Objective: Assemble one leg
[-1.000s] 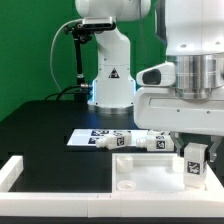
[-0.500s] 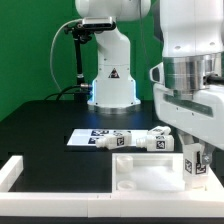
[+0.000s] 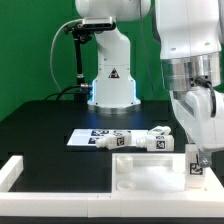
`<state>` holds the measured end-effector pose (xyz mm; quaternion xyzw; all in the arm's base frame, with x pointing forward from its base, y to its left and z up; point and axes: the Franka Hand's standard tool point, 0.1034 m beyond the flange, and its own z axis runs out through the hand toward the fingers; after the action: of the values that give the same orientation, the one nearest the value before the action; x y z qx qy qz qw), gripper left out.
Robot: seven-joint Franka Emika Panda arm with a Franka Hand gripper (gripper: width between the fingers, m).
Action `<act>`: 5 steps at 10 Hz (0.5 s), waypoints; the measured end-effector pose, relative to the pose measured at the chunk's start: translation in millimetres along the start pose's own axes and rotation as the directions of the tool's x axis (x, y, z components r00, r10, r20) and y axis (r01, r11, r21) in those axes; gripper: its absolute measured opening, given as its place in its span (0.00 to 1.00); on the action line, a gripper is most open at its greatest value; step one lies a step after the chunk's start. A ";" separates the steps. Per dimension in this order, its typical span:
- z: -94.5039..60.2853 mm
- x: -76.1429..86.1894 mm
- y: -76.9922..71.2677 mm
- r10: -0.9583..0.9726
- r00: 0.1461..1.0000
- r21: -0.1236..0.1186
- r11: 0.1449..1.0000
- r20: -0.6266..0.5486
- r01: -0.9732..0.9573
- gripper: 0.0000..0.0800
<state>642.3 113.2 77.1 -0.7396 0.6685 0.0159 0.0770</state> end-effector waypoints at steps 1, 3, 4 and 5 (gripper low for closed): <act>0.0 0.0 0.0 0.000 1.000 0.000 1.000 0.000 0.000 0.71; 0.0 0.0 0.0 0.000 1.000 0.000 1.000 0.000 0.000 0.81; 0.0 0.0 0.0 0.000 1.000 0.000 1.000 0.000 0.000 0.81; 0.0 0.0 0.0 0.000 1.000 0.000 1.000 0.000 0.000 0.81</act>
Offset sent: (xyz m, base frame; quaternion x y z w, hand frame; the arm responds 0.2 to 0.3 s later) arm 0.0000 0.0000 0.0000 0.0000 0.0000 -0.1938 0.9810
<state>642.3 113.2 77.1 -0.7396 0.6685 0.0159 0.0770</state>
